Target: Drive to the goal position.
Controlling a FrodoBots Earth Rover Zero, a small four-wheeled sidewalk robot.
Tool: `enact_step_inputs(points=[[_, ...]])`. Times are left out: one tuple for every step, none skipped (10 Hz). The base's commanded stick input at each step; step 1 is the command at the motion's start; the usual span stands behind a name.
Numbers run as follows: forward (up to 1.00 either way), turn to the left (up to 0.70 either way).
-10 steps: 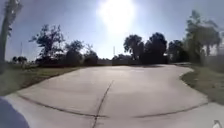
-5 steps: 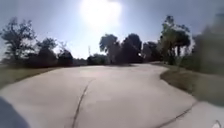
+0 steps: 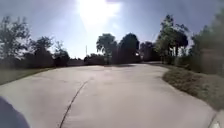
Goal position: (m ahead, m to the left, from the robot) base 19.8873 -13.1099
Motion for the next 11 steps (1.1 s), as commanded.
enact_step_inputs(points=[[0.70, 0.00], [0.70, 0.00], [0.70, 0.00], [0.70, 0.00], [0.70, 0.00], [0.70, 0.00], [0.70, 0.00], [0.70, 0.00], [0.70, 0.00], [0.70, 0.00], [0.70, 0.00]])
